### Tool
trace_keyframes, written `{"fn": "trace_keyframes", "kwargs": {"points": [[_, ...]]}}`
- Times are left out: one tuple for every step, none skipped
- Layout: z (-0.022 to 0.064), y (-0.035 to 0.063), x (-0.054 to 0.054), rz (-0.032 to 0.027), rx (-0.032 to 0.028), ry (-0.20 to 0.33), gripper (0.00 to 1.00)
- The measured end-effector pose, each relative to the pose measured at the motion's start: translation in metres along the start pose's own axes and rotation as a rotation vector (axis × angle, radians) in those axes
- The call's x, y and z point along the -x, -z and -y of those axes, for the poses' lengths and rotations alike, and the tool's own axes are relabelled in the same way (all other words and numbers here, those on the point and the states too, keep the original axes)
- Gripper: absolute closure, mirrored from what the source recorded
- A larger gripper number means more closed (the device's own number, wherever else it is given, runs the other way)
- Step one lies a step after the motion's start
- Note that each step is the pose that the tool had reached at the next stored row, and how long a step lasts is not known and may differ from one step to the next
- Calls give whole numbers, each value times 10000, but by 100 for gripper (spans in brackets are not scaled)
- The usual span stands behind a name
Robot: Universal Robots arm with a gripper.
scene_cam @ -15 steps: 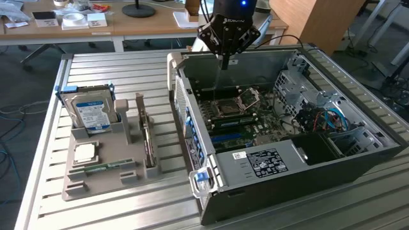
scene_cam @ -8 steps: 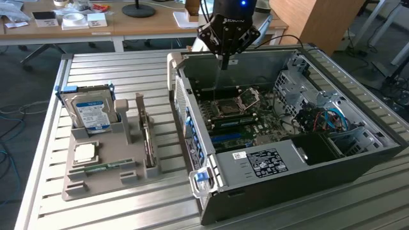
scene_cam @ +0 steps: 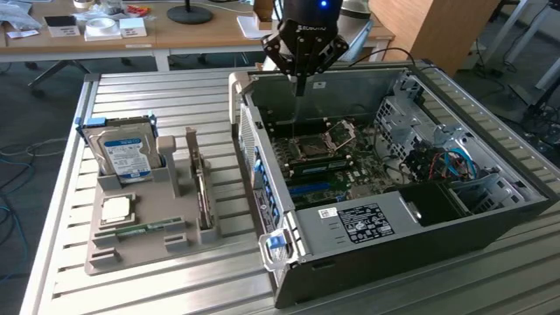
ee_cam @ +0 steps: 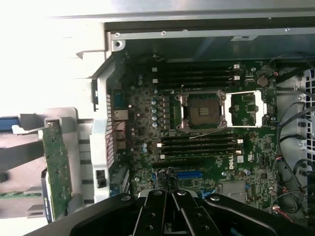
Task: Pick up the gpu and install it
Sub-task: 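Reach for the gpu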
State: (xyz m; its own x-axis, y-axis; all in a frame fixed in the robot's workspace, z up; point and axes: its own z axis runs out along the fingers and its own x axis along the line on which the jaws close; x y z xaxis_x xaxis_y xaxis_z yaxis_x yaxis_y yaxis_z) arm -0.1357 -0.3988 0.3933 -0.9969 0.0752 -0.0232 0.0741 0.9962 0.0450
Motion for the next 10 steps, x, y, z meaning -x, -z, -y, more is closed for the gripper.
{"fn": "trace_keyframes", "kwargs": {"points": [[2,0,-28,1,0,1,89],[3,1,-58,1,1,0,89],[5,2,-89,1,0,-1,89],[7,2,-121,1,1,-1,89],[9,3,-153,1,0,-1,89],[11,3,-184,1,0,1,89],[12,4,-220,1,0,1,89],[14,4,-260,1,0,-1,89],[16,4,-293,1,1,-1,89],[19,5,-324,1,1,-1,89]]}}
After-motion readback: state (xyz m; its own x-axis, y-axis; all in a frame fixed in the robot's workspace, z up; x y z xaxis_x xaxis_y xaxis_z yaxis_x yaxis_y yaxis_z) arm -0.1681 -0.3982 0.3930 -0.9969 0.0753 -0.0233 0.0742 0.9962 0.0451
